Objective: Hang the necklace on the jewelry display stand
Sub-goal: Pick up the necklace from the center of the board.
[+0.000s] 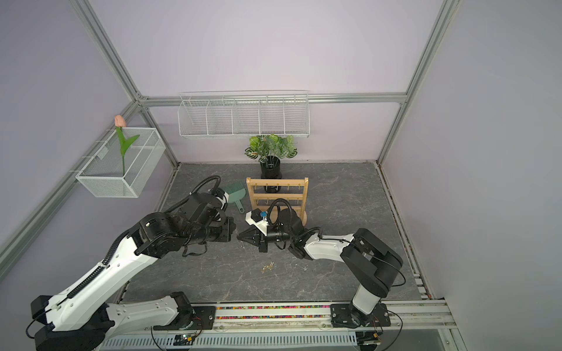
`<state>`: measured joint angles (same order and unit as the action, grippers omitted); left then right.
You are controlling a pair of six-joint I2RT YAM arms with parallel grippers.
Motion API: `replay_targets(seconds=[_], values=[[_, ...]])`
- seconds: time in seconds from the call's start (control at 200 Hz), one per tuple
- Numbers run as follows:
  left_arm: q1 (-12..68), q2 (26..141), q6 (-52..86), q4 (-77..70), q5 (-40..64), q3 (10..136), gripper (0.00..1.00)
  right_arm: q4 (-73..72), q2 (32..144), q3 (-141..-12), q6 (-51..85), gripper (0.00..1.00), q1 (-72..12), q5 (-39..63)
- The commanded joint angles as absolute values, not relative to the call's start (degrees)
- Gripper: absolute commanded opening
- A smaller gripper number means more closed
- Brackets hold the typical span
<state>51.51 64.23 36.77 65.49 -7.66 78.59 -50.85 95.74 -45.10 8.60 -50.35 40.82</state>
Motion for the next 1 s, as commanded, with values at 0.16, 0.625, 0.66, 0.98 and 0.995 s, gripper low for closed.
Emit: replay_targets(seconds=[0.16, 0.625, 0.66, 0.98, 0.995], values=[[51.6, 63.0, 36.6, 61.4, -12.5, 73.8, 0.0, -50.9, 95.3, -45.8, 13.8, 0.07, -50.7, 42.8], [45.4, 64.3, 37.1, 51.4, -11.0, 66.3, 0.25, -42.3, 95.0, -49.7, 25.2, 0.07, -50.6, 42.6], [45.2, 64.2, 37.0, 51.4, -11.1, 66.0, 0.29, -42.4, 95.3, -50.0, 26.4, 0.07, -50.5, 42.5], [43.9, 58.5, 35.9, 54.6, -13.7, 64.8, 0.5, -41.2, 95.0, -50.0, 33.9, 0.07, -48.0, 42.6], [43.9, 58.1, 35.9, 54.7, -13.9, 64.7, 0.5, -40.8, 94.7, -50.0, 34.2, 0.07, -47.8, 42.5]])
